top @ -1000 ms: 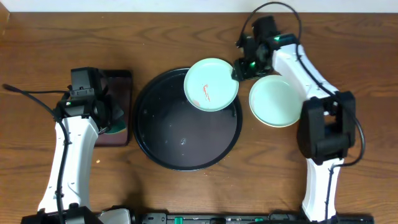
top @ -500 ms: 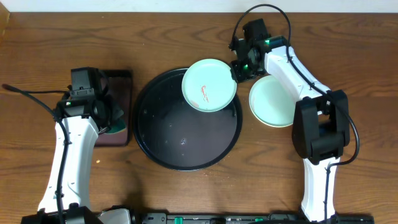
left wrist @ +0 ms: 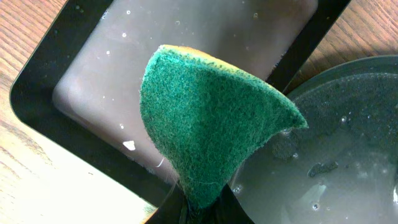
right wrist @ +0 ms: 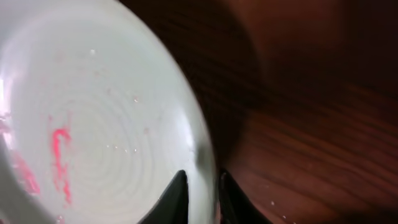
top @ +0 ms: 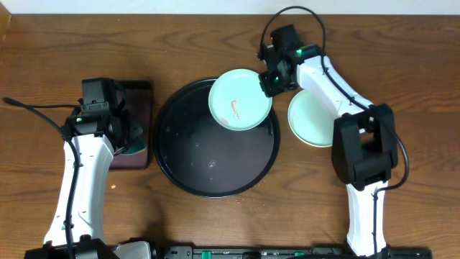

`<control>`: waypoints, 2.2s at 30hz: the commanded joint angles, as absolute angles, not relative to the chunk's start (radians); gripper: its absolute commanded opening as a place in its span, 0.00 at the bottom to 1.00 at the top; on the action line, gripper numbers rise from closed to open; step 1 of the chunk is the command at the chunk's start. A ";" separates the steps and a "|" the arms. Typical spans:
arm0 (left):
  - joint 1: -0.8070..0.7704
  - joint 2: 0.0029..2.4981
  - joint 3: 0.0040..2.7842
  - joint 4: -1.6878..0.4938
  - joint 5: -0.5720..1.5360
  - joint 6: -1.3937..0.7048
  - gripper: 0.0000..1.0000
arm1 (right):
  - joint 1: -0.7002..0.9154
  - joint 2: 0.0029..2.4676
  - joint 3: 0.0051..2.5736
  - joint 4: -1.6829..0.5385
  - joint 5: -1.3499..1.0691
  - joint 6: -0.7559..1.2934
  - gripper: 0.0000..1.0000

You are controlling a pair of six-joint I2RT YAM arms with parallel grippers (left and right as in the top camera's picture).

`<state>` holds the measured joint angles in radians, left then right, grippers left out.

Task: Clean dirty plates on tray and stack at the side
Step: 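Move the right gripper to grip the last pale green plate's rim, then scrub the held pale green plate with the sponge in the left gripper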

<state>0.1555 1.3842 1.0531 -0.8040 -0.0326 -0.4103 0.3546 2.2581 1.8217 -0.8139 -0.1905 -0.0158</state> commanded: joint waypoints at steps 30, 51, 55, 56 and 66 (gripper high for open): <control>0.092 1.385 1.049 -0.757 -0.041 -0.393 0.08 | 0.570 2.228 1.738 -0.889 -0.226 0.379 0.01; -0.229 1.607 1.049 -0.558 0.023 -0.400 0.07 | 0.582 2.228 1.557 -0.740 -0.217 0.414 0.01; -0.272 1.671 1.049 -0.506 0.023 -0.400 0.07 | 0.582 2.228 1.557 -0.743 -0.218 0.414 0.01; -0.283 1.690 1.049 -0.500 0.023 -0.400 0.08 | 0.582 2.228 1.557 -0.743 -0.218 0.414 0.01; -0.335 1.796 1.049 -0.516 0.192 -0.364 0.08 | 0.582 2.228 1.557 -0.741 -0.218 0.414 0.01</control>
<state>-0.3218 1.7821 1.0534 -0.4973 0.0578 -0.4053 0.5781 2.1956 1.5929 -0.7372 -0.2470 0.4023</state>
